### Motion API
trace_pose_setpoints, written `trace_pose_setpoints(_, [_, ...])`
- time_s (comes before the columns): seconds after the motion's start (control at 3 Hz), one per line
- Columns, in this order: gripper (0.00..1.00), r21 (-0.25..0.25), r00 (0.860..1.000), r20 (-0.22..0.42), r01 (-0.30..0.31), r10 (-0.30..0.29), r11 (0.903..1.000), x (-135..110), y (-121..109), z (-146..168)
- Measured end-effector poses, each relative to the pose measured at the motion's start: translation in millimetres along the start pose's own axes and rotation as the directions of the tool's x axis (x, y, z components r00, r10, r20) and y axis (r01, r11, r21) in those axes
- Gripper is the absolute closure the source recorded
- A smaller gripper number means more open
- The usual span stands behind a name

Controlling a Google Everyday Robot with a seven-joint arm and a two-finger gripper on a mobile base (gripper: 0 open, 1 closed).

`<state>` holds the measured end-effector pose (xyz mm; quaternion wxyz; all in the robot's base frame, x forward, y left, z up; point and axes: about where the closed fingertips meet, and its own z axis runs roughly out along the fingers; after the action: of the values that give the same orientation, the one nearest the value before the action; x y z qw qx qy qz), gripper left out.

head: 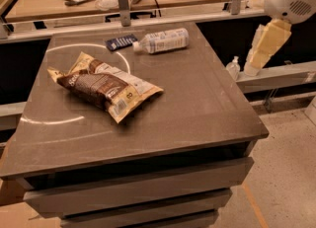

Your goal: Place blue plastic bottle upright

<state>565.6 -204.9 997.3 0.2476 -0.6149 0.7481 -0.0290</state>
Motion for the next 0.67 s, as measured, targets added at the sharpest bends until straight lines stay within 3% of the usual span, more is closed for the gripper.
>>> trace_pose_setpoints(0.33, [0.00,-0.010,0.999,0.050,-0.007,0.007,0.9999,-8.7,-57.3,42.6])
trace_pose_setpoints(0.67, [0.00,0.043,0.992,0.123,-0.014,0.008,0.9990,-63.2,-92.7,74.5])
